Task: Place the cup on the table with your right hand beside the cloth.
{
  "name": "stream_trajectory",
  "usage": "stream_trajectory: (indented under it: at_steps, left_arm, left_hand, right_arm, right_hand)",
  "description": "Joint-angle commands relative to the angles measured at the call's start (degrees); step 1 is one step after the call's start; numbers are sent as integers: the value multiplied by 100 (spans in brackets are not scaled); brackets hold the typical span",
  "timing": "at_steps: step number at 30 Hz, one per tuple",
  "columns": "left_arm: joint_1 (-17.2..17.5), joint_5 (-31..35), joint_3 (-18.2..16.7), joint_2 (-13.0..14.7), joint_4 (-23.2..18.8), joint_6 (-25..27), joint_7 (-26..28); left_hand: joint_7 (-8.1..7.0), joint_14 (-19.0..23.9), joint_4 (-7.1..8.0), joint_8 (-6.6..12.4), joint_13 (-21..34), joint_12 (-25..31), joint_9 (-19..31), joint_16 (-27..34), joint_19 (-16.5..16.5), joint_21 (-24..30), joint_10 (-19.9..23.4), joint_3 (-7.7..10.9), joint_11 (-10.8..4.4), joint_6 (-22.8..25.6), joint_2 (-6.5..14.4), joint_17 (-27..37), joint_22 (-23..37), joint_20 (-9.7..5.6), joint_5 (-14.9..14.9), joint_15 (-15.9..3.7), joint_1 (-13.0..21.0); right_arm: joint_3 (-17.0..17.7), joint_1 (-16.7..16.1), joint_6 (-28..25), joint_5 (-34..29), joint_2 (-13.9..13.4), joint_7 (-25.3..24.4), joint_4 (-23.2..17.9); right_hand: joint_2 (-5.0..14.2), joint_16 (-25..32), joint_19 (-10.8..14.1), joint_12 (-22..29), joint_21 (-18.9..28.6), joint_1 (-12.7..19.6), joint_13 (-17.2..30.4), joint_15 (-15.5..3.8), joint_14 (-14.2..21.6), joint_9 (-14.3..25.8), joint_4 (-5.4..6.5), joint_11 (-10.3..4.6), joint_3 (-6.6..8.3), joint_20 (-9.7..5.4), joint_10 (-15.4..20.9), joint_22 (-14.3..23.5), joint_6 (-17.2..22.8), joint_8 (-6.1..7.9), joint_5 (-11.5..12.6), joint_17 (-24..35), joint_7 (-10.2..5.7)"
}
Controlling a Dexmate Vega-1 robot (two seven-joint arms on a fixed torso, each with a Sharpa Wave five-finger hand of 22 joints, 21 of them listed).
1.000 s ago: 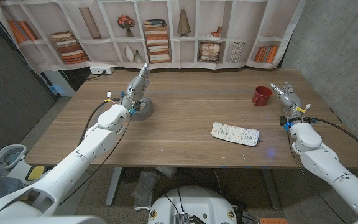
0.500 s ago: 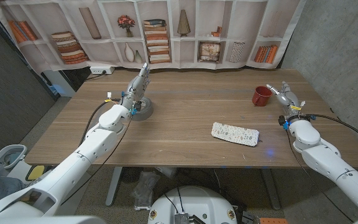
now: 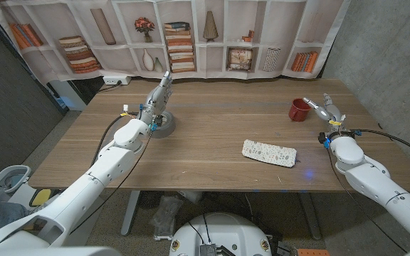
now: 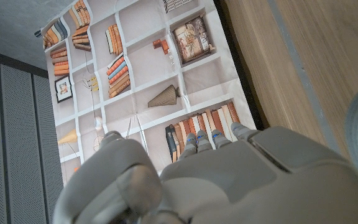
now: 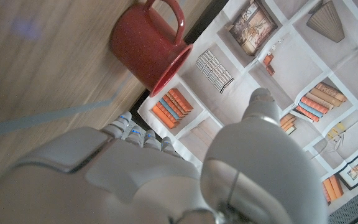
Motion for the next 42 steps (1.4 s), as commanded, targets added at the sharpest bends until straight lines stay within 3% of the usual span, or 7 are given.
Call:
stream_trajectory:
  at_steps: [1,33,35,42]
  left_arm:
    - [-2,20,15,29,-97,112,49]
    - [106,28,-21,66,-246,132,139]
    - [109,33,-19,71,-254,137,140]
    - [130,42,-34,95,-308,162,175]
  left_hand:
    - [7,29,0,16,26,-14,17,2,-162,48,8,-31,13,5,10,14,24,-194,-26,-13,70]
    - [7,28,5,4,27,-25,17,-4,-162,45,7,-70,16,10,29,13,24,-182,-28,-18,77]
    - [6,27,5,3,27,-25,17,-5,-162,45,8,-72,13,8,30,13,24,-182,-28,-20,78]
    - [5,24,5,1,27,-31,17,-7,-162,45,-4,-77,21,8,34,13,24,-184,-29,-19,80]
  right_arm:
    - [-127,135,-180,-118,15,-30,79]
    - [-495,367,-870,-674,-64,-397,33]
    - [-516,395,-843,-674,-40,-378,85]
    - [-616,490,-974,-797,9,-480,132]
  right_hand:
    - [59,53,90,56,42,-15,31,49,-541,12,-21,5,-43,40,-958,8,-1089,55,41,18,-48]
    - [145,68,171,92,48,42,32,13,-465,11,-16,-19,-64,153,-899,7,-1002,75,82,14,-99]
    - [156,65,239,92,69,45,33,13,-461,11,-12,-23,-75,259,-904,7,-990,76,91,14,-103]
    - [166,74,270,103,72,39,33,32,-431,11,-4,-32,-88,274,-882,6,-958,85,98,14,-119]
